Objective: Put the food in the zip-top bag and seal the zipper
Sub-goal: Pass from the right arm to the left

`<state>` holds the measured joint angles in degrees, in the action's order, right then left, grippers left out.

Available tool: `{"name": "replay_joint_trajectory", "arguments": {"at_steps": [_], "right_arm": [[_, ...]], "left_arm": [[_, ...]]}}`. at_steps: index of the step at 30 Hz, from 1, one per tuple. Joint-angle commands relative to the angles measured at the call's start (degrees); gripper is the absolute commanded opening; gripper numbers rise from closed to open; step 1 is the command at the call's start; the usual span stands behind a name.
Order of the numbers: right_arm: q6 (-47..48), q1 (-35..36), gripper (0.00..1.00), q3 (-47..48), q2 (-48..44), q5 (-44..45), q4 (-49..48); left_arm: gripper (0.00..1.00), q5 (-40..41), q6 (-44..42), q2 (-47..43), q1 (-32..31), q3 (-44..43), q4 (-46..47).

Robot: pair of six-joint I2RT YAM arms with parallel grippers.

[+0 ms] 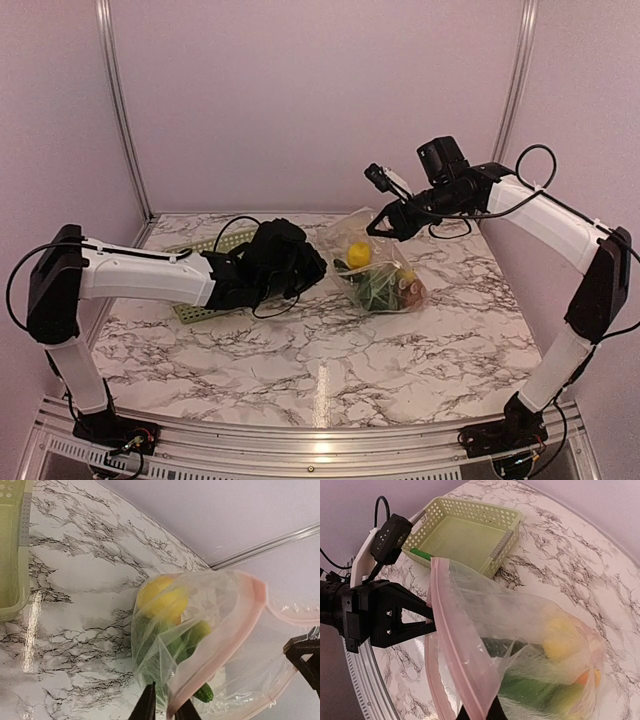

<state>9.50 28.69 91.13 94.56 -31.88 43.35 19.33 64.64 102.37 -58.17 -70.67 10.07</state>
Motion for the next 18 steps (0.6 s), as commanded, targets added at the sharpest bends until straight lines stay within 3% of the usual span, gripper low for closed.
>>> {"name": "replay_joint_trajectory", "arguments": {"at_steps": [1, 4, 6, 9, 13, 18], "right_arm": [[1.69, 0.55, 0.0, 0.67, -0.76, 0.69, 1.54], [3.09, 0.58, 0.32, 1.44, -1.18, 1.66, 4.48], [3.93, 0.55, 0.45, 1.27, -1.69, 3.48, 6.22], [5.09, 0.58, 0.42, 2.97, -0.62, 3.84, 12.05], [4.89, 0.5, 0.16, 1.82, -3.36, 7.08, 12.22], [5.98, -1.83, 0.14, 6.49, -6.53, 11.68, 11.93]], "left_arm": [[0.0, -2.57, -0.39, 1.25, 1.39, -2.41, 2.41], [0.0, -3.05, -3.6, -0.44, 1.17, -4.5, 3.01], [0.0, -0.78, -5.69, -2.47, 0.54, -5.62, 2.04], [0.0, 1.57, -7.68, -4.79, -0.07, -6.11, 1.75], [0.0, 1.64, -9.04, -4.96, -0.2, -7.54, 0.4], [0.0, 1.55, -8.69, -3.39, -0.28, -9.28, -1.11]]}}
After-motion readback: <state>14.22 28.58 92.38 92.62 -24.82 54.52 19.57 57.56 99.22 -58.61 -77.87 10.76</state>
